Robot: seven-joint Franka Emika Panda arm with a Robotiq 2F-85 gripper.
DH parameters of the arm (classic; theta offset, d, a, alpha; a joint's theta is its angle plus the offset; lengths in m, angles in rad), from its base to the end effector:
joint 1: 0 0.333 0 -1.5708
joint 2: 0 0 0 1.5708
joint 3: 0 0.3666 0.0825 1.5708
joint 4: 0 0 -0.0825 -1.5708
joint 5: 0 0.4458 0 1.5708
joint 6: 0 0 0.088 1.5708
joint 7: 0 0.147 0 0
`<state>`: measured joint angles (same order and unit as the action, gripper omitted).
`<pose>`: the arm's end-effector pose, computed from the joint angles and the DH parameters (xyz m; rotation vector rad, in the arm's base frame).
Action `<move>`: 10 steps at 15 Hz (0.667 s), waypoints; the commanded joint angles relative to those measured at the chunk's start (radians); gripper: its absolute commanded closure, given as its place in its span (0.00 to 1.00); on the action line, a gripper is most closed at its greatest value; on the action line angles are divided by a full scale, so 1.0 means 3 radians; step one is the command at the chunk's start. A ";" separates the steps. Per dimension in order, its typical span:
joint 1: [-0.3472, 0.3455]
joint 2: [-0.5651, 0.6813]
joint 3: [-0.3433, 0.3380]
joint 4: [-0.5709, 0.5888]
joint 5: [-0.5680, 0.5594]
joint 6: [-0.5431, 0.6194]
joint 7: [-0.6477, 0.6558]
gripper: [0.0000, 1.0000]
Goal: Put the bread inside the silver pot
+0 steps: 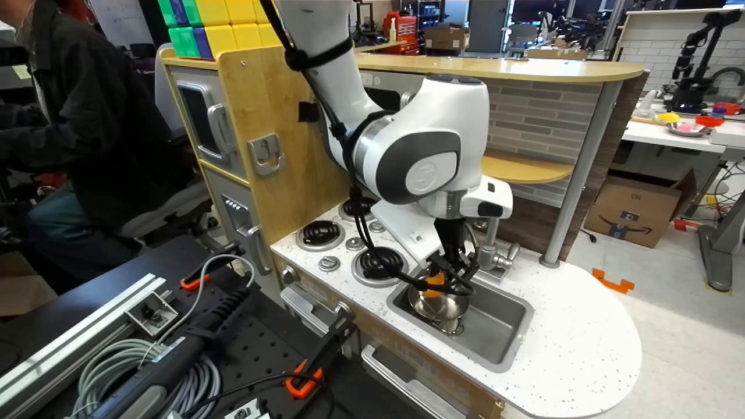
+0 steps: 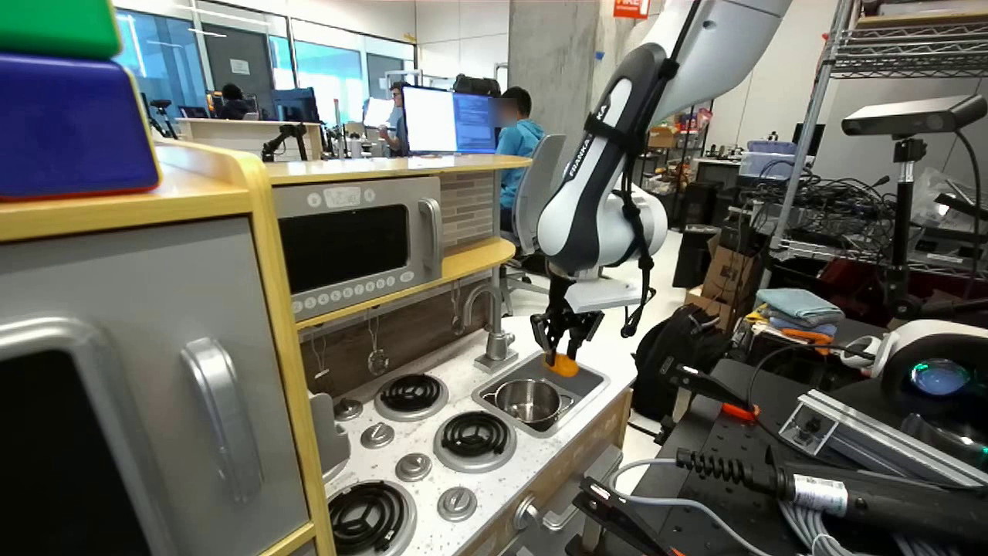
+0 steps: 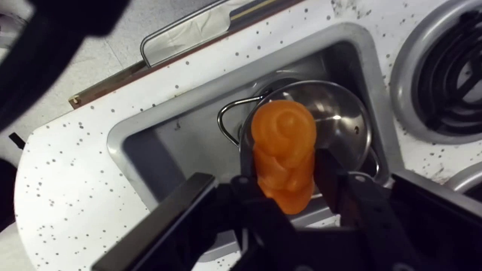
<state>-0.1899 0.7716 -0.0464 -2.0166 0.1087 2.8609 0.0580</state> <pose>0.6255 -0.1576 0.0089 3.0775 -0.5972 0.1171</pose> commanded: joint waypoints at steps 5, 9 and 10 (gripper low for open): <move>0.0253 0.0754 -0.0202 0.0914 0.0246 0.0023 0.0725 0.81; 0.0419 0.1094 -0.0367 0.1277 0.0200 -0.0236 0.0983 0.81; 0.0450 0.1189 -0.0376 0.1376 0.0175 -0.0284 0.0990 0.81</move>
<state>-0.0938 1.0397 -0.1260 -1.7193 0.1541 2.8405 0.3255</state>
